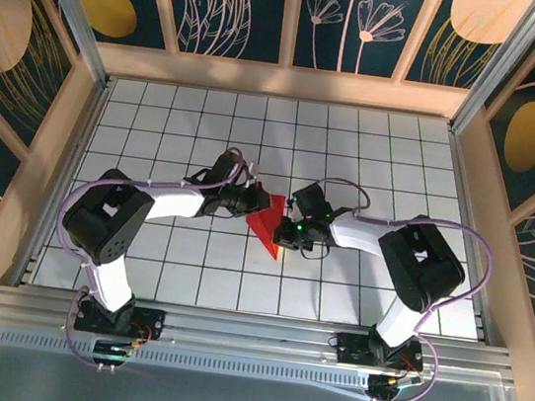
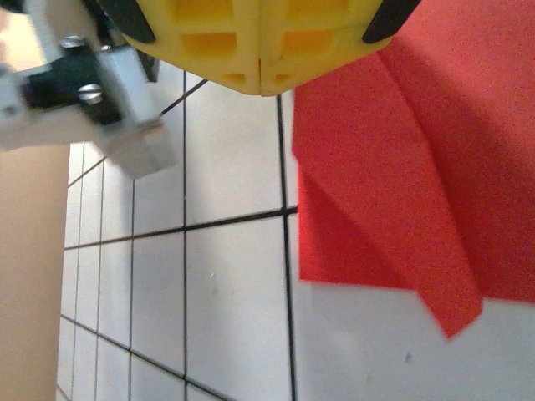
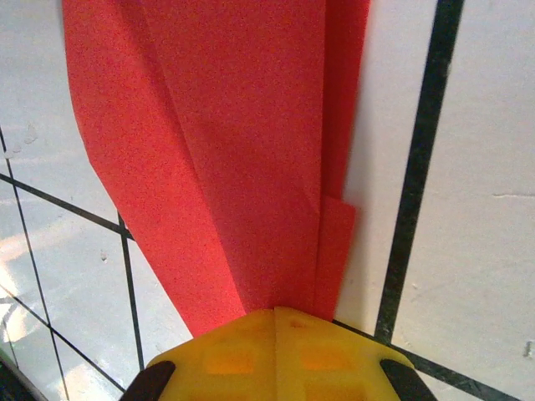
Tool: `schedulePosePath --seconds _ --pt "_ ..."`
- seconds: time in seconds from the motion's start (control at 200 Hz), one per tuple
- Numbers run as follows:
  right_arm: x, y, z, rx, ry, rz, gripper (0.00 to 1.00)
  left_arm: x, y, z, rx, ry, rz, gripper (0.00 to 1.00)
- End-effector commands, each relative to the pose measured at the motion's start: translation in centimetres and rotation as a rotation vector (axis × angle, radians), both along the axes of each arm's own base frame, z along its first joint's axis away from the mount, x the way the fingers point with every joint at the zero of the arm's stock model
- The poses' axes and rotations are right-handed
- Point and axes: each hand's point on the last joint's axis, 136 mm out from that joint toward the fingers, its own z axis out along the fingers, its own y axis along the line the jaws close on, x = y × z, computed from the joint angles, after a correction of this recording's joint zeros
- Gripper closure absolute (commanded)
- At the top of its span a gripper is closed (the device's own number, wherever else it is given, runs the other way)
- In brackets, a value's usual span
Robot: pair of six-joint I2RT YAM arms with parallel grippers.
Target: Fold a paper plane with a square sheet of paper (fold left side to right side)
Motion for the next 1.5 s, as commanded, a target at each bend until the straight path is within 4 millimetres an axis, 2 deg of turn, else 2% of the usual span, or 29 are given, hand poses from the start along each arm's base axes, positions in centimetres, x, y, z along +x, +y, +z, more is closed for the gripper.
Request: schedulePosePath --seconds 0.0,0.125,0.29,0.515,0.881,1.231,1.261,1.491 --pt "-2.2 -5.1 -5.0 -0.281 0.085 -0.042 1.0 -1.2 -1.5 0.0 -0.072 0.01 -0.047 1.0" --pt "-2.3 -5.2 -5.1 -0.294 0.085 -0.04 1.0 -1.5 -2.3 -0.8 -0.09 0.024 -0.066 1.0" --pt "-2.3 -5.3 -5.3 -0.327 0.084 -0.027 1.0 -0.8 -2.8 -1.8 -0.079 0.028 -0.063 1.0" --pt "-2.6 -5.7 -5.6 -0.372 0.093 -0.012 1.0 0.0 -2.0 -4.0 -0.003 0.035 -0.02 1.0" --pt "-3.5 -6.6 -6.5 -0.437 0.122 0.02 1.0 1.0 -1.1 -6.2 0.09 0.025 0.004 1.0" --pt "-4.1 -7.2 -7.0 -0.469 0.138 0.034 1.0 2.7 0.7 -7.2 0.116 0.02 0.037 1.0" --pt "-4.1 -7.2 -7.0 -0.468 0.14 0.035 1.0 3.8 0.3 -6.3 0.101 -0.006 0.042 1.0" --pt "-4.4 -7.4 -7.2 -0.474 0.147 0.041 1.0 6.1 1.3 -6.1 0.105 -0.023 0.06 1.0"
